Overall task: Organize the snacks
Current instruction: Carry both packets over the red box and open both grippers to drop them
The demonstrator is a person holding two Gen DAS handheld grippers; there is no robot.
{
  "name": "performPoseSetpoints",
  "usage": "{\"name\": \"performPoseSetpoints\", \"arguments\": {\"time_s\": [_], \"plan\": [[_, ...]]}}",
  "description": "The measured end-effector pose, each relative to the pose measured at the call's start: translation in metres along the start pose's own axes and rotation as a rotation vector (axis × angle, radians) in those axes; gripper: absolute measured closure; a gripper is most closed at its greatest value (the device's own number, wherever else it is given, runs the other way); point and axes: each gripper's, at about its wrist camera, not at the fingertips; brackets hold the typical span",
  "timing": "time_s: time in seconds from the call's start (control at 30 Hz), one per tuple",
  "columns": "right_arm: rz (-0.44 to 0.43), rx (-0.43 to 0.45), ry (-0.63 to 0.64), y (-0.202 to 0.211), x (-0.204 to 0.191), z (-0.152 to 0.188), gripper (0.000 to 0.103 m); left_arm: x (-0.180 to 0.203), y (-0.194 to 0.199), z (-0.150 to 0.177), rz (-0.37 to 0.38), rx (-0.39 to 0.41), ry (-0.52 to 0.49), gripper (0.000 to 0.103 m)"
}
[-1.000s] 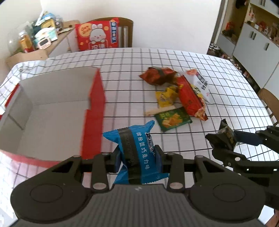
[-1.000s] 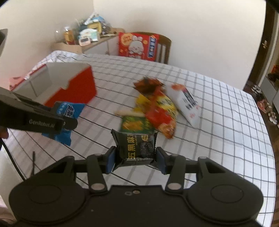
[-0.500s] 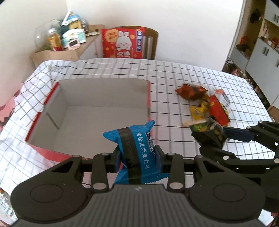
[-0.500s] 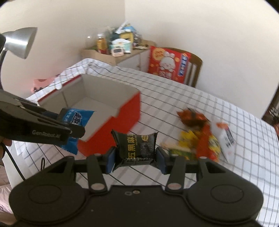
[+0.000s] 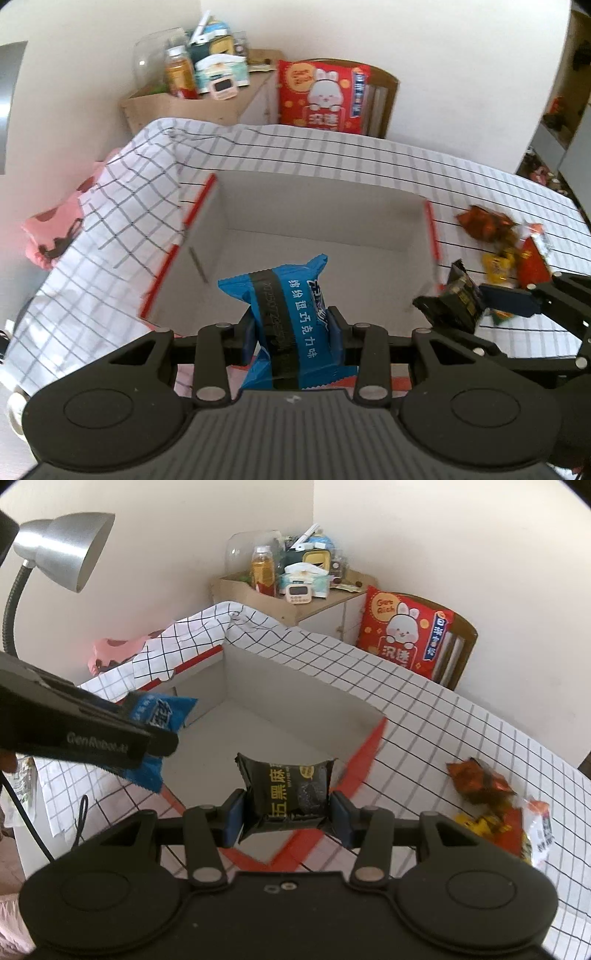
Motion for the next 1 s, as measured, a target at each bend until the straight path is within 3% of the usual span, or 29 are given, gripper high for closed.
{"name": "performPoseSetpoints", "arguments": {"time_s": [0.23,0.5,1.0], "plan": [[0.001,-0.034,0.03,-0.033,-0.014,-0.018,0.055,-0.028,-0.026,-0.023,-0.045,-0.014,0.017,0.065],[-0.01,-0.08,0.048,-0.067,-0.02,-0.028,0.054,-0.032,-0.063,-0.031,-0.067,-0.062,0.0,0.065],[-0.037,-0.165,0.052,-0.103,-0.025,-0.022,0.053,-0.024,-0.112,-0.02,-0.093,-0.149,-0.035,0.065]]}}
Point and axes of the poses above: each gripper's, at about its wrist camera, not at the fingertips, and y roughly against the way its jaws point, x to its right, z to its underside, and after that the axes turned 14 degrees about y, right-handed
